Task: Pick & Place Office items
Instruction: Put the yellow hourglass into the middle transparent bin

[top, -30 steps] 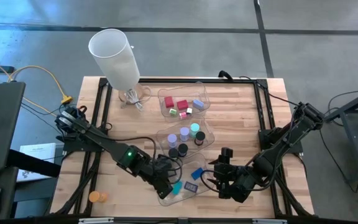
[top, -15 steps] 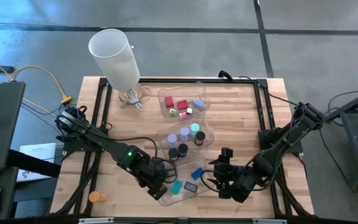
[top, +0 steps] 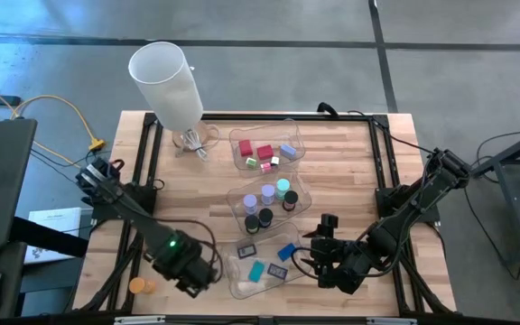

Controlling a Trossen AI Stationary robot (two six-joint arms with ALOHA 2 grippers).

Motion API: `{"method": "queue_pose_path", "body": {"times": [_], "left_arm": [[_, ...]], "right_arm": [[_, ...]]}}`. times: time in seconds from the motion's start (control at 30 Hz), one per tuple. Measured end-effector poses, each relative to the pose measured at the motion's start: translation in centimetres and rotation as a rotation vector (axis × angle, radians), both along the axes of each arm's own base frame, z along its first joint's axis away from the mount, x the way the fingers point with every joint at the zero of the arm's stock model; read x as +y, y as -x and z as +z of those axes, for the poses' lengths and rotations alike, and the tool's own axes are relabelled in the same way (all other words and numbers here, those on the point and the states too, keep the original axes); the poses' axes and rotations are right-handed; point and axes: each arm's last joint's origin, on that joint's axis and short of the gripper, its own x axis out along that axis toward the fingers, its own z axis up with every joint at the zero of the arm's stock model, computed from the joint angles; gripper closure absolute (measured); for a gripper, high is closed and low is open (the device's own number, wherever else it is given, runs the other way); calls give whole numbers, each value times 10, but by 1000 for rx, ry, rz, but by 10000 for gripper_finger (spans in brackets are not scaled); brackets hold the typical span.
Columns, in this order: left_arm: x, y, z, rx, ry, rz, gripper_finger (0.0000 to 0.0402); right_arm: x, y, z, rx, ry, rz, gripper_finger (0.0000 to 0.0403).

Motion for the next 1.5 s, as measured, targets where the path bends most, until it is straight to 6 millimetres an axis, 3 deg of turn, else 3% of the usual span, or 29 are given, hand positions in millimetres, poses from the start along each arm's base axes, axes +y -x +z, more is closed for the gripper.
{"method": "queue_pose_path", "body": {"times": [0.17,0.4,0.53,1.13,1.5], "left_arm": [[-9,12,-2,0,-12,-138,201],[-25,20,-19,-9,23,-474,201],[-33,25,-28,51,67,-553,201],[-30,32,-26,241,71,-394,201],[-37,41,-27,260,2,-352,201]], "right_arm": [[0,0,0,-10,8,-8,129],[1,-2,2,-32,1,-15,129],[1,-2,2,-40,-9,-14,129],[-2,-6,4,-67,11,-25,129],[-5,-10,4,-73,-2,-36,129]]}}
